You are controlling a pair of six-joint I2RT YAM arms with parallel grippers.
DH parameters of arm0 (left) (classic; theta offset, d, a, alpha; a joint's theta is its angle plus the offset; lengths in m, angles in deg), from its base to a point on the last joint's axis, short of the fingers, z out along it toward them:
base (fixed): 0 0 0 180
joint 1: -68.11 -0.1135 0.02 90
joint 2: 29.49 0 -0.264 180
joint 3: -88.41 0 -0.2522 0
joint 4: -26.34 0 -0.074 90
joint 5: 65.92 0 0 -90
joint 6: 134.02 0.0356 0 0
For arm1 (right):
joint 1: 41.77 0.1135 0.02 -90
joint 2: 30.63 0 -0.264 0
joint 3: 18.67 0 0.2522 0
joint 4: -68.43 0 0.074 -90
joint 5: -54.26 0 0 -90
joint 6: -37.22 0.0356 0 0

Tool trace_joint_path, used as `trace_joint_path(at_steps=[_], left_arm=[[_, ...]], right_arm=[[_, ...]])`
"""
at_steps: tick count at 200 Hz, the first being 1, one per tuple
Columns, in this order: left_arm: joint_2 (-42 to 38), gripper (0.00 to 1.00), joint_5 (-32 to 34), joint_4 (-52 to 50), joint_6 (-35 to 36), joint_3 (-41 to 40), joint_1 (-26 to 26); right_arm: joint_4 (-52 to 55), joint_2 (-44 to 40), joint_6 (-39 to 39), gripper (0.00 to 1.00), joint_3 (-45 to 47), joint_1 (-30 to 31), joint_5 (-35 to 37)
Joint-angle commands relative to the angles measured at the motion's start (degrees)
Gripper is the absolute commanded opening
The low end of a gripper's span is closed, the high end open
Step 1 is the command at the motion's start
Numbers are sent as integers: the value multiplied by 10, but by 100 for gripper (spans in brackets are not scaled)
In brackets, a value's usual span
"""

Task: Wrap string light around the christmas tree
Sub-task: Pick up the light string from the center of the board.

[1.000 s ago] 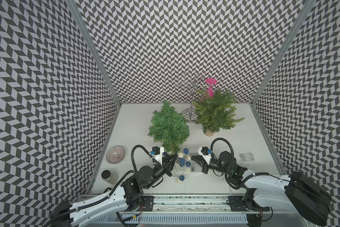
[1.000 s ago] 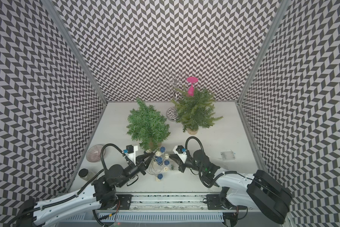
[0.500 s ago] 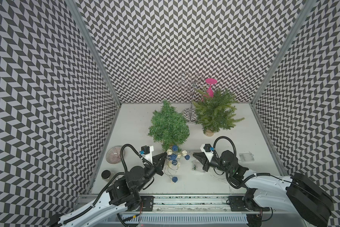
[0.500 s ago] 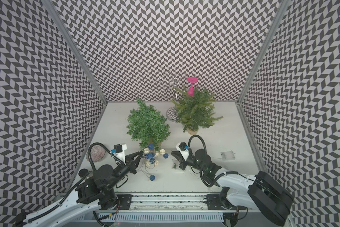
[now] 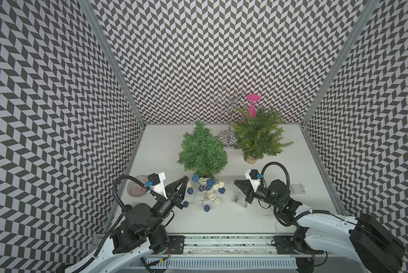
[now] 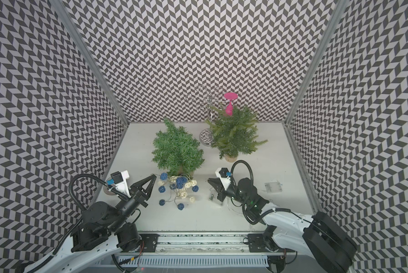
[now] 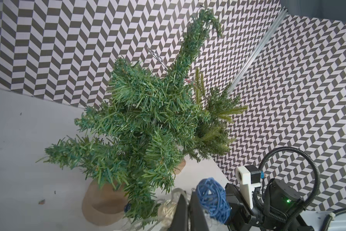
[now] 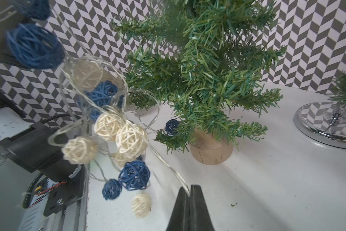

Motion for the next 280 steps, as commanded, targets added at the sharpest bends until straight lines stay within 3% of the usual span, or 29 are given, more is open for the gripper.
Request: trace_joint_path(at_steps=[1,22,47,76,96,143,170,205,221,241,266,280], left_arm=[[16,0,20,38,13,10,-2],[-4,0,35,-1,20,58,-3],[-74,0,70,58,58,51,-2],[-36,0,94,10,25,66,-2],[-5,0,95,66,28,60,-2],[17,0,139,198,137,108,-2],[91,0,147,202,196,191,-2],[124,0,212,266,307,248,-2],[118,0,184,284,331,270,-1],[157,0,213,232,346,339,2],[197,0,282,344,446,324,2],[190,0,271,364,450,311,2]], right_arm=[[-8,0,3,0,-12,-2,-14],[-33,-2,13,0,6,-6,4],[-47,-10,32,0,8,-13,-1],[-35,-28,38,0,-5,-13,-50],[-43,-27,45,0,-16,-9,-74],[-5,-56,39,0,-44,-9,-78],[25,-75,26,0,-74,-8,-100],[82,-99,14,0,-114,-8,-50],[96,-101,12,0,-114,-8,-40],[64,-93,24,0,-87,-9,-5],[46,-68,28,0,-71,-9,-4],[75,-62,18,0,-82,-9,-20]])
